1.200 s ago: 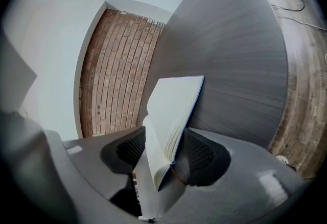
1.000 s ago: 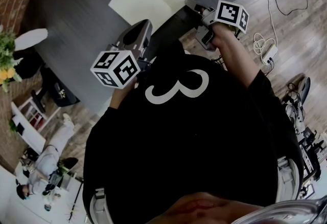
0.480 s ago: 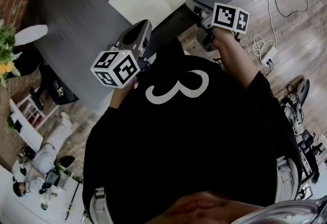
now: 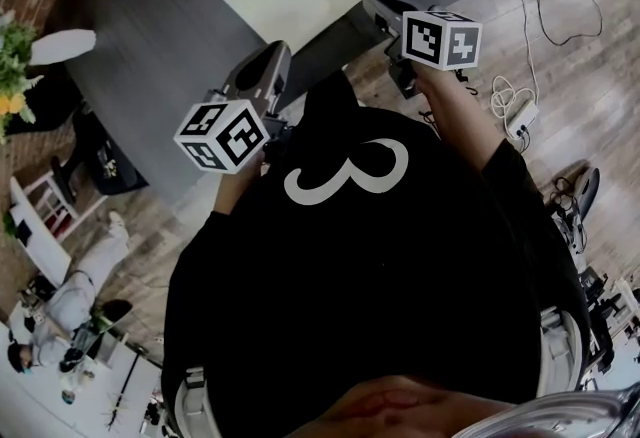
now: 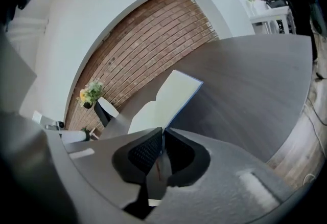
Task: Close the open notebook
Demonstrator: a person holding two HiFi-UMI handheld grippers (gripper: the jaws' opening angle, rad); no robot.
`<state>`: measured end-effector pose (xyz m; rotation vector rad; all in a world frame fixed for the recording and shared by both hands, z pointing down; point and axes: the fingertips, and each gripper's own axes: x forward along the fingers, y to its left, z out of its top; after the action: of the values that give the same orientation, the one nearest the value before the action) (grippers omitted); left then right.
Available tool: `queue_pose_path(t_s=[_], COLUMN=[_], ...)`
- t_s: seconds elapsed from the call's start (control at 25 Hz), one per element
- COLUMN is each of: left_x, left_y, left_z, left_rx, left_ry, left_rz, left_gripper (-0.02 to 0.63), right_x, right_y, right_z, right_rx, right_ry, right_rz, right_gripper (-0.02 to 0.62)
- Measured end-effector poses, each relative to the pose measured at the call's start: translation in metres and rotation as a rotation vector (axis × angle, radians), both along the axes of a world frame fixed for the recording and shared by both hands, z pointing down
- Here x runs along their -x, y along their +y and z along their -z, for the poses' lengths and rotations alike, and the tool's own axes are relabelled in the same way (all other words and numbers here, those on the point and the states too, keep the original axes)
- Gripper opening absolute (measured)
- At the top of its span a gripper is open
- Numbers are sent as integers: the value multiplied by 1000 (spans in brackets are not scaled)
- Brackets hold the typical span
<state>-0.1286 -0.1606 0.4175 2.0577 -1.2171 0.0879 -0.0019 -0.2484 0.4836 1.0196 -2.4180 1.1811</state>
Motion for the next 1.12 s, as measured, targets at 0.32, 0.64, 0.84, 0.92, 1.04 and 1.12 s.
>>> queue_pose_path(t_s=[0.32,0.64,0.84,0.92,1.04,1.12], left_x=[14,21,25,25,24,25], left_y=[16,36,51,56,64,69], left_z=[0,1,-5,-7,-9,-10], left_rx=[-12,-22,-14,-12,-8,-5], left_ry=[3,10,13,14,11,8], left_rz=[70,128,162,173,190,200], left_gripper=[12,12,12,12,12,12], right_x=[12,23,36,41,51,58], right_y=[5,16,26,30,37,42], right_z=[12,19,20,22,26,23], right_rx=[-178,-345,-413,-444,-506,-536], right_ry=[166,320,374,393,426,458], right_rz=[111,219,289,317,369,410], right_gripper=[20,20,20,20,20,20])
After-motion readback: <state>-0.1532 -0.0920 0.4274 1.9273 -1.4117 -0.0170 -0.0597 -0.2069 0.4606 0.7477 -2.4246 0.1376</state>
